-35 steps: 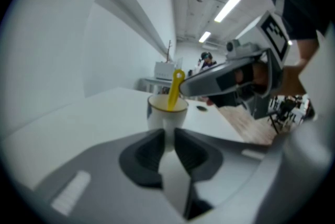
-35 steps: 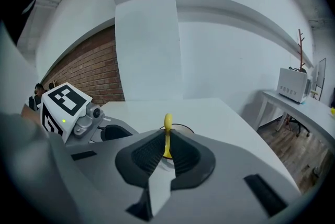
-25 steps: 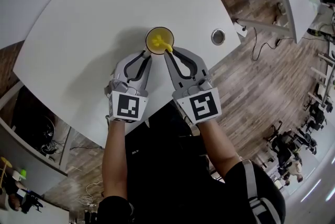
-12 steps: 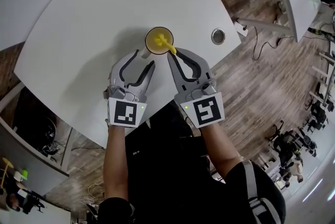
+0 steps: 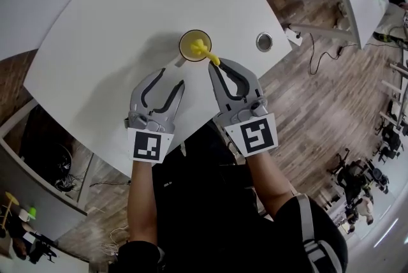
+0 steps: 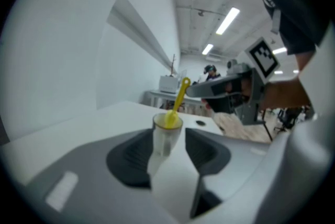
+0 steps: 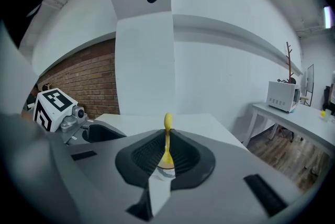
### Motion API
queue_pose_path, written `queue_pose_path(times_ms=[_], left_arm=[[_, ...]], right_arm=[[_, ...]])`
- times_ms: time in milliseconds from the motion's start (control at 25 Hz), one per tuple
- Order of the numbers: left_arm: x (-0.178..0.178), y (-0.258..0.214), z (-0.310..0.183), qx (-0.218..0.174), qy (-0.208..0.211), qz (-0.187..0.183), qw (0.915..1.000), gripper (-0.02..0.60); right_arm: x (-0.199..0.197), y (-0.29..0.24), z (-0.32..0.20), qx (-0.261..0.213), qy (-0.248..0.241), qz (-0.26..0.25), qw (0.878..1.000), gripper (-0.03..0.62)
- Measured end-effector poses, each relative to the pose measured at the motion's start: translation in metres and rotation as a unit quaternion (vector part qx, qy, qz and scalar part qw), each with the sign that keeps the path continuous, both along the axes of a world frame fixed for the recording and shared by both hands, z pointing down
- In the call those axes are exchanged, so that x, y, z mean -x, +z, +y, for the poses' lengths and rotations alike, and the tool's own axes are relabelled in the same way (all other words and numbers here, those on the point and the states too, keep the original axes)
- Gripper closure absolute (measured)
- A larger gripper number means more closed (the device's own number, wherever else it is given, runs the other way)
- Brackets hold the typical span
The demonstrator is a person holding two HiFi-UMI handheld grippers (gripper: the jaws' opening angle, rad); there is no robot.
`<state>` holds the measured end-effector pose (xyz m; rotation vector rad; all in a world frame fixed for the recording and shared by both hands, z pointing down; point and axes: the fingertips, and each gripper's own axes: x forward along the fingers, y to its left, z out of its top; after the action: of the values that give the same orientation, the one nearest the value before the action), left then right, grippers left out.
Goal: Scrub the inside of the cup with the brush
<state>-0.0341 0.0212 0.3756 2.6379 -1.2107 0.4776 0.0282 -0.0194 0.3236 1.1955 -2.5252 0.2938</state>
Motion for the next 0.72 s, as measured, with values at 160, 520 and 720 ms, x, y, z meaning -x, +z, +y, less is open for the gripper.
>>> queue_pose_path(times_ms=[160,520,720], left_arm=[[0.007,-0.023,0.006,-0.022,0.001,0.001,0.9998,0.399],[0.020,-0.082,0.015,-0.051,-0.055,0.041,0.9963,0.577],[0.020,-0.120,0.022,-0.058,-0.096,0.067,0.9914,0.578]], right_arm=[[0.000,-0.016,0.005,-0.018,0.006,-0.006,1.000,0.569],[-0.008,-0.059,0.022,-0.050,0.023,-0.013,0.998,0.569],[-0.017,-0.080,0.038,-0.054,0.037,-0.021,0.998,0.569]])
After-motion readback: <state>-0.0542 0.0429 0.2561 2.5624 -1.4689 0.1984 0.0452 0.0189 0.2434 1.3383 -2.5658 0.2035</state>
